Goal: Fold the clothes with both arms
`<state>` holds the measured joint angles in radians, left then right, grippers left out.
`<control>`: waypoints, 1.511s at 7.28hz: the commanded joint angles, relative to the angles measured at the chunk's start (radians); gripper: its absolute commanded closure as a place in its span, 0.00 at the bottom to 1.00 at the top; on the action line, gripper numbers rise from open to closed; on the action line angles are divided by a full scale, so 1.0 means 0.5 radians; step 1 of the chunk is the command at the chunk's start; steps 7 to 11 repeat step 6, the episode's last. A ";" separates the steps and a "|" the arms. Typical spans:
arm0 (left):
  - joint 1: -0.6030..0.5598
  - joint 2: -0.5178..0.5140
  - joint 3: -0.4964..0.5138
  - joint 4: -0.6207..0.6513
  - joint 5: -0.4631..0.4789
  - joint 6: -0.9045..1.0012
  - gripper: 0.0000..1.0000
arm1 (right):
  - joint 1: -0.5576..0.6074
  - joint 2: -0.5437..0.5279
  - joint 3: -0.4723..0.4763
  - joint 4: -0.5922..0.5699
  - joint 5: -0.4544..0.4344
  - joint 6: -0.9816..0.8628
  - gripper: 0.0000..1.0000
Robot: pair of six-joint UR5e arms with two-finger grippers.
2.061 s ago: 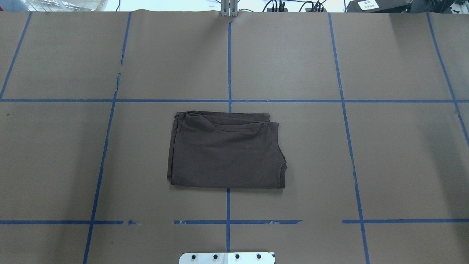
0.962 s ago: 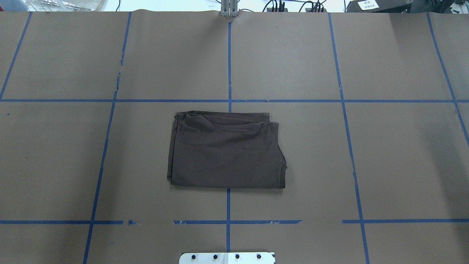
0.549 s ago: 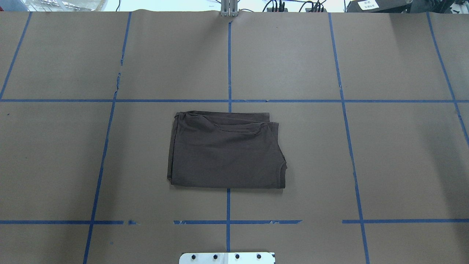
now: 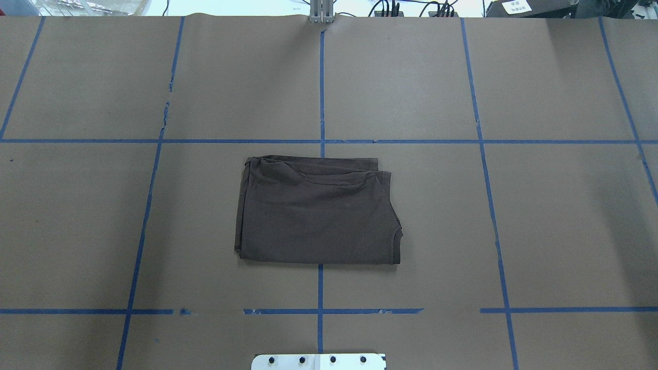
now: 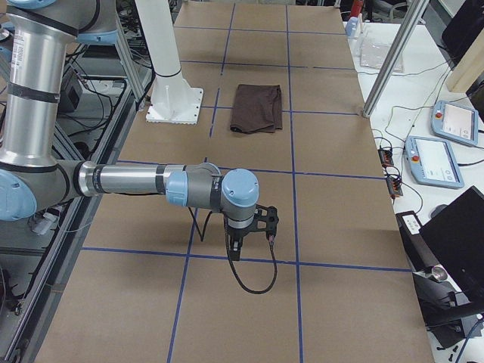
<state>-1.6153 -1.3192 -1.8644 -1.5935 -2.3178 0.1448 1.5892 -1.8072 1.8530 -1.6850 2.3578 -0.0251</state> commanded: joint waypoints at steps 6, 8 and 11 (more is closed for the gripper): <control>0.003 0.003 0.078 0.008 0.003 0.011 0.00 | -0.003 -0.040 -0.015 0.001 -0.016 -0.011 0.00; 0.003 0.003 0.078 0.008 0.003 0.011 0.00 | -0.003 -0.040 -0.015 0.001 -0.016 -0.011 0.00; 0.003 0.003 0.078 0.008 0.003 0.011 0.00 | -0.003 -0.040 -0.015 0.001 -0.016 -0.011 0.00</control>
